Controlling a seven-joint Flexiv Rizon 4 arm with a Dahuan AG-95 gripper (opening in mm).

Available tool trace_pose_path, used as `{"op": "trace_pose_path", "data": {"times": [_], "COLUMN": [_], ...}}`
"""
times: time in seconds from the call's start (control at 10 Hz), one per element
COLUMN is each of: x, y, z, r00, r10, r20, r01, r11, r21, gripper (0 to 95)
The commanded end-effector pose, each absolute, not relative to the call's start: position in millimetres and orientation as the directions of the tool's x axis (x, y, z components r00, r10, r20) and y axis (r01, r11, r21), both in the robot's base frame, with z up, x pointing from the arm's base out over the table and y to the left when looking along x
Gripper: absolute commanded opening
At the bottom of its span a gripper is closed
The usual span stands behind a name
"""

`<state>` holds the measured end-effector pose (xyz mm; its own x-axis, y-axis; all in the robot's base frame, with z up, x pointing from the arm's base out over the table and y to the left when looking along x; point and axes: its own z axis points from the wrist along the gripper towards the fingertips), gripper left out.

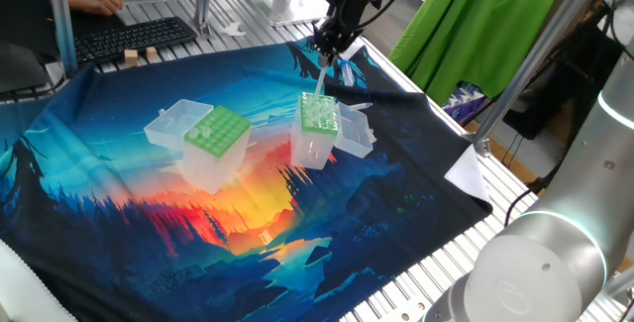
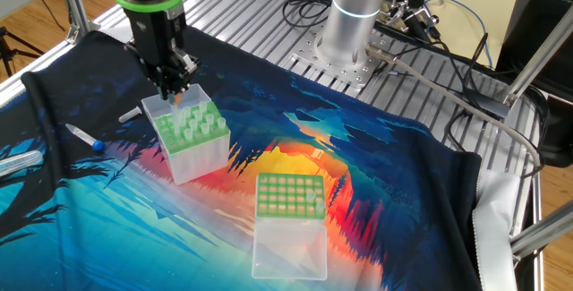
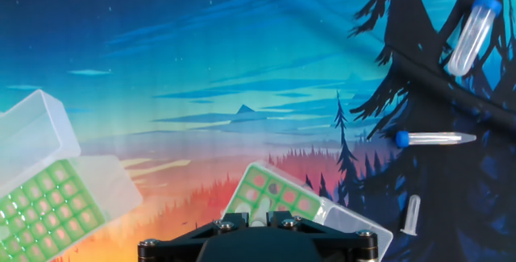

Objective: Transfer all large pipette tips from one holder to another

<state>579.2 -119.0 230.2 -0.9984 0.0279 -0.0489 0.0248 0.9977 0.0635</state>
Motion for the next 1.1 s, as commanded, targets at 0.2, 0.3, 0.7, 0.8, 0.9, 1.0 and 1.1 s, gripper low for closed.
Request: {"op": "trace_pose_path", "data": {"times": [0.2, 0.3, 0.7, 0.8, 0.9, 1.0, 1.1], "x": [579.2, 578.6, 577.1, 576.9, 575.9, 574.8, 574.0], "y": [-118.4, -118.2, -117.6, -117.5, -117.0, -115.6, -113.0], "z": [228.0, 227.0, 225.9, 225.8, 225.3, 224.9, 224.9], "r00": [-0.999, -0.998, -0.998, -0.998, -0.998, -0.997, -0.994], "r10": [0.039, 0.048, 0.054, 0.054, 0.058, 0.076, 0.106], "r20": [-0.038, -0.036, -0.032, -0.03, -0.024, -0.02, -0.01], "r01": [0.037, 0.046, 0.052, 0.052, 0.057, 0.074, 0.105], "r11": [0.998, 0.997, 0.997, 0.997, 0.997, 0.995, 0.992], "r21": [0.059, 0.056, 0.055, 0.056, 0.057, 0.065, 0.066], "gripper": [0.0, 19.0, 19.0, 19.0, 19.0, 0.0, 0.0]}}
